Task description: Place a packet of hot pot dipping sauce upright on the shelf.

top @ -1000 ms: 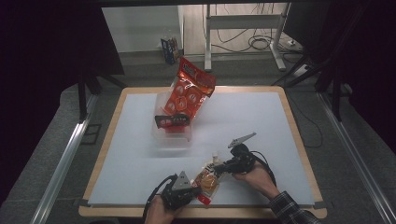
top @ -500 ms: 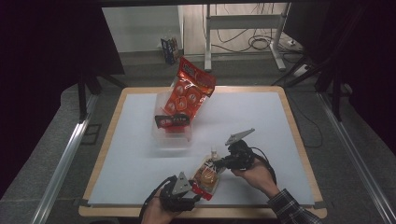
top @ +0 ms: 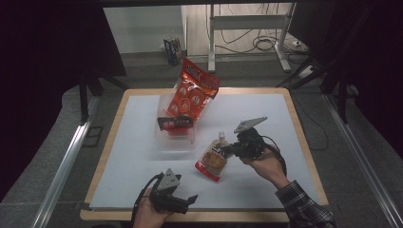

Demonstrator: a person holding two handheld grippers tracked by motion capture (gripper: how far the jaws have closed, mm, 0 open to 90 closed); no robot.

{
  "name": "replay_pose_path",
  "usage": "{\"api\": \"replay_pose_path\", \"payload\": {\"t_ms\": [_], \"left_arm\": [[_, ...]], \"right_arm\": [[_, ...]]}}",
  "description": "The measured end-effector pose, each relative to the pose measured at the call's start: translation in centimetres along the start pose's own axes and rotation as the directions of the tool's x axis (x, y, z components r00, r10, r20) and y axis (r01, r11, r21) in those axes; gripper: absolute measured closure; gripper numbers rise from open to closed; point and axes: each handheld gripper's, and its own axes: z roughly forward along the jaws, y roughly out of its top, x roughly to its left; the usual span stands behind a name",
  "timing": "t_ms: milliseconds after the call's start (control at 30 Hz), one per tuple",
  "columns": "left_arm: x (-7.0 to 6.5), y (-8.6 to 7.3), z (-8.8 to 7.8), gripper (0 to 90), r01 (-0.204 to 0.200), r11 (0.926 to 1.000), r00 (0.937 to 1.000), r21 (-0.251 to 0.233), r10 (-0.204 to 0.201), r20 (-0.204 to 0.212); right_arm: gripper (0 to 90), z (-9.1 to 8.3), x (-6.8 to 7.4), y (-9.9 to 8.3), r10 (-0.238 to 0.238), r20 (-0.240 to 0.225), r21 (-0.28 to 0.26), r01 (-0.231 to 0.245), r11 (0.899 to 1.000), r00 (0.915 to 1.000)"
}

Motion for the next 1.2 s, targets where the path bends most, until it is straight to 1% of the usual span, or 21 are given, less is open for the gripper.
{"api": "replay_pose_path", "payload": {"t_ms": [67,133,233,333,467,600,667,767,867,933,1033,1167,1200], "left_arm": [[0.3,-0.1,-0.4,7.5,0.013,0.9999,0.9999,-0.009,-0.013,-0.001],[0.8,-0.3,-0.9,6.3,0.024,0.9996,0.9996,-0.013,-0.024,-0.014],[1.3,-0.5,-1.4,4.6,0.025,0.9996,0.9992,-0.009,-0.026,-0.029],[1.7,-0.8,-1.9,3.9,0.024,0.9996,0.9982,-0.012,-0.024,-0.054],[2.1,-1.1,-2.3,3.4,0.029,0.9995,0.9969,-0.012,-0.03,-0.073],[2.3,-1.2,-2.3,3.2,0.031,0.9995,0.9965,-0.009,-0.032,-0.077],[2.3,-1.2,-2.2,3.0,0.023,0.9997,0.9966,0.001,-0.023,-0.079],[2.3,-1.2,-2.2,2.9,0.021,0.9998,0.9968,0.006,-0.021,-0.078],[2.3,-1.2,-2.2,2.8,0.022,0.9997,0.9968,0.005,-0.022,-0.077],[2.3,-1.2,-2.3,2.8,0.023,0.9997,0.9967,0.003,-0.022,-0.078],[2.4,-1.3,-2.3,2.8,0.026,0.9997,0.9967,0.003,-0.025,-0.077],[2.4,-1.3,-2.3,2.8,0.025,0.9997,0.9968,0.005,-0.024,-0.076],[2.4,-1.3,-2.3,2.8,0.024,0.9997,0.9968,0.005,-0.024,-0.076]], "right_arm": [[87.7,-0.3,-0.2,0.6,-0.01,0.014,-0.012,0.01,1.0,0.9999],[87.7,-0.6,-0.4,1.2,-0.024,0.037,-0.022,0.025,0.999,0.999],[87.7,-0.9,-0.7,2.2,-0.042,0.069,-0.033,0.044,0.998,0.9967],[87.7,-1.0,-0.8,3.3,-0.058,0.088,-0.043,0.062,0.997,0.9944],[87.8,-0.7,-0.9,4.6,-0.088,0.12,-0.038,0.093,0.995,0.9888],[87.8,-0.1,-0.9,6.0,-0.119,0.152,-0.027,0.124,0.992,0.9811],[87.8,0.4,-0.9,6.8,-0.133,0.155,-0.024,0.138,0.99,0.979],[87.8,1.2,-0.5,7.8,-0.166,0.154,-0.018,0.171,0.985,0.9741],[87.8,2.0,0.0,8.7,-0.199,0.15,-0.018,0.204,0.979,0.9684],[87.8,2.4,0.4,9.1,-0.211,0.146,-0.021,0.216,0.976,0.9666],[87.8,3.1,1.0,9.8,-0.237,0.149,-0.02,0.242,0.97,0.96],[87.8,3.9,1.8,10.8,-0.259,0.143,-0.025,0.265,0.964,0.9554],[87.7,4.3,2.0,11.1,-0.268,0.139,-0.026,0.275,0.961,0.9533]]}}
